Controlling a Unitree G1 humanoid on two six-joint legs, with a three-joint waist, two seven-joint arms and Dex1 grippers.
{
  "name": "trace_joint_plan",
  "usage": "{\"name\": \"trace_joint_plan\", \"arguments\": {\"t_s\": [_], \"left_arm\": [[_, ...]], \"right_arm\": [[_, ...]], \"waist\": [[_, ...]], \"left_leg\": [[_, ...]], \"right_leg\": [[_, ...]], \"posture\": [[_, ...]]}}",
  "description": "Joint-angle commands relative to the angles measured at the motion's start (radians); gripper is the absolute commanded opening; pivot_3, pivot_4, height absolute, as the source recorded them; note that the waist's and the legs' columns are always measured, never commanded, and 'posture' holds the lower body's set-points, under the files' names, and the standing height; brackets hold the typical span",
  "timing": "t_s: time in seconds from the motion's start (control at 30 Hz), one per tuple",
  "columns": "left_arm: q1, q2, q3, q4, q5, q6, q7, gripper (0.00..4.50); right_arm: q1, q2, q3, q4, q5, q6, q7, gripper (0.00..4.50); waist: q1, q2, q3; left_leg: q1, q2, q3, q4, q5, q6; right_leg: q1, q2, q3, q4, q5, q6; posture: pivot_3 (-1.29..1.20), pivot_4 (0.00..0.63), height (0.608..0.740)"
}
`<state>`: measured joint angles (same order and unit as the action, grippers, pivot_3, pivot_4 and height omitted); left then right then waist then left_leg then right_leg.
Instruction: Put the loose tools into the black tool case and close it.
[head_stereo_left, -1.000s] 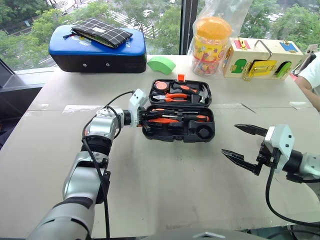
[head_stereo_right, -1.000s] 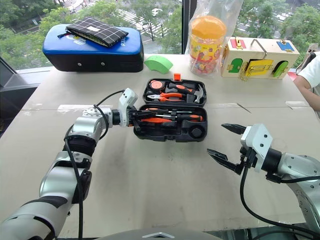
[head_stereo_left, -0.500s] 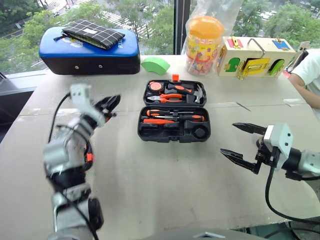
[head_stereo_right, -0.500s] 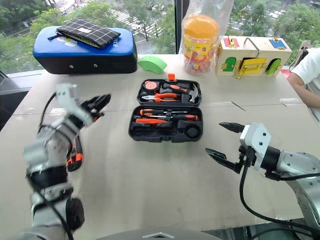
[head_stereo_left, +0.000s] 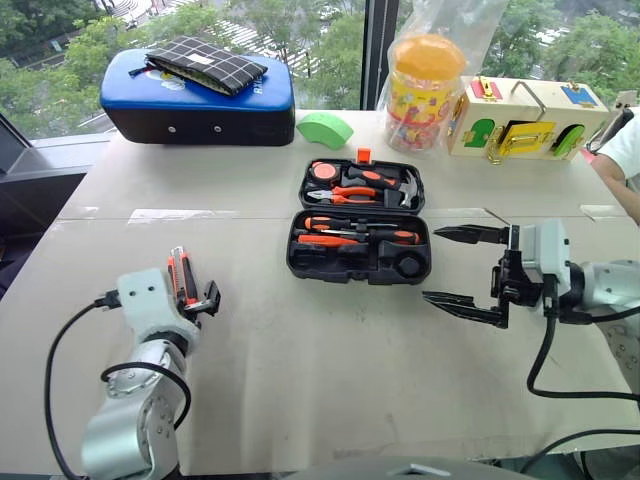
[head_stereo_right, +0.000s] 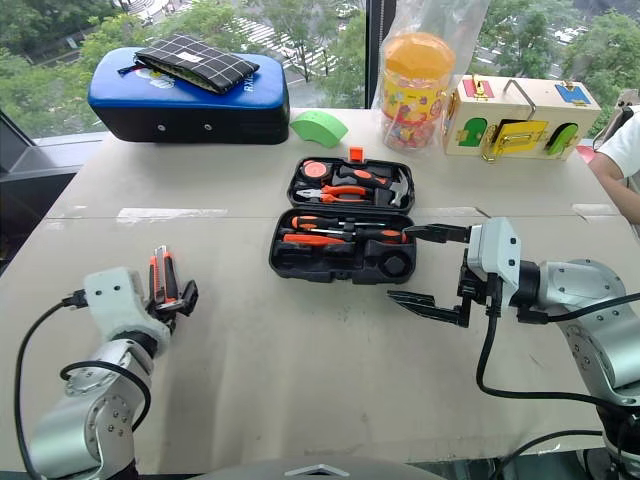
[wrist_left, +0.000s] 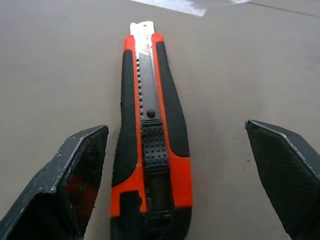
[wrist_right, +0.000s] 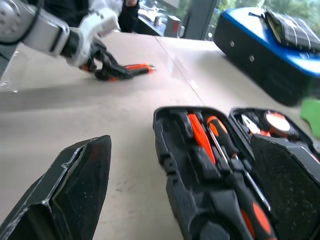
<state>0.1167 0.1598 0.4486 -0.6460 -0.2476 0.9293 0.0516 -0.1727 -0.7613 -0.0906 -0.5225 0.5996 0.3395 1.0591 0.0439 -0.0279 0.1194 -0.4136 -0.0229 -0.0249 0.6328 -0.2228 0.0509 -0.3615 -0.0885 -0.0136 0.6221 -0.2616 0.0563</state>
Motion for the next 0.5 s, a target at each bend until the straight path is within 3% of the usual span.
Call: {"name": "trace_joint_plan", "arguments": {"t_s": [0.03,0.1,0.2,0.3,0.4,0.5], "left_arm": [[-0.042,-0.007,-0.015,0.096,0.041,-0.102,0.023,4.47],[-0.055,-0.017,-0.015,0.155,0.049,-0.136,0.028,4.47],[-0.05,-0.031,-0.027,0.201,0.059,-0.188,0.028,3.27],[-0.047,-0.047,-0.032,0.212,0.063,-0.226,0.032,1.75],[-0.042,-0.072,-0.011,0.187,0.014,-0.301,-0.004,1.7],[-0.091,-0.006,-0.03,0.15,-0.144,-0.346,-0.225,1.7]], "right_arm": [[-0.024,-0.015,-0.019,-0.025,0.026,-0.006,0.014,4.5],[-0.024,-0.022,-0.017,-0.028,0.022,-0.004,0.016,4.5],[-0.018,-0.03,-0.021,-0.033,0.019,-0.006,0.022,4.5],[-0.016,-0.036,-0.027,-0.041,0.028,-0.003,0.024,4.5],[-0.016,-0.037,-0.028,-0.047,0.027,-0.008,0.027,4.5],[-0.008,-0.034,-0.034,-0.053,0.025,-0.011,0.021,4.5]], "waist": [[0.0,0.0,0.0],[0.0,0.0,0.0],[0.0,0.001,0.0],[0.001,0.002,-0.001],[0.001,0.002,-0.001],[0.001,0.001,0.0]], "left_leg": [[0.0,0.0,0.0,0.0,0.0,0.0],[0.0,0.0,0.0,0.0,0.0,0.0],[0.0,0.0,0.0,0.0,0.0,0.0],[0.0,0.0,0.0,0.0,0.0,0.0],[0.0,0.0,0.0,0.0,0.0,0.0],[-0.001,0.0,0.0,0.0,0.0,0.0]], "right_leg": [[0.0,0.0,0.0,0.0,0.0,0.0],[0.0,0.0,0.0,0.0,0.0,0.0],[0.0,0.0,0.0,-0.001,0.0,0.0],[0.0,-0.001,0.0,-0.001,0.0,0.0],[0.0,-0.001,0.0,-0.001,0.0,0.0],[0.0,-0.001,0.0,-0.002,0.0,0.0]], "posture": [[0.0,0.15,0.74],[0.0,0.15,0.74],[0.0,0.15,0.74],[0.0,0.15,0.74],[0.0,0.15,0.74],[0.0,0.15,0.74]]}}
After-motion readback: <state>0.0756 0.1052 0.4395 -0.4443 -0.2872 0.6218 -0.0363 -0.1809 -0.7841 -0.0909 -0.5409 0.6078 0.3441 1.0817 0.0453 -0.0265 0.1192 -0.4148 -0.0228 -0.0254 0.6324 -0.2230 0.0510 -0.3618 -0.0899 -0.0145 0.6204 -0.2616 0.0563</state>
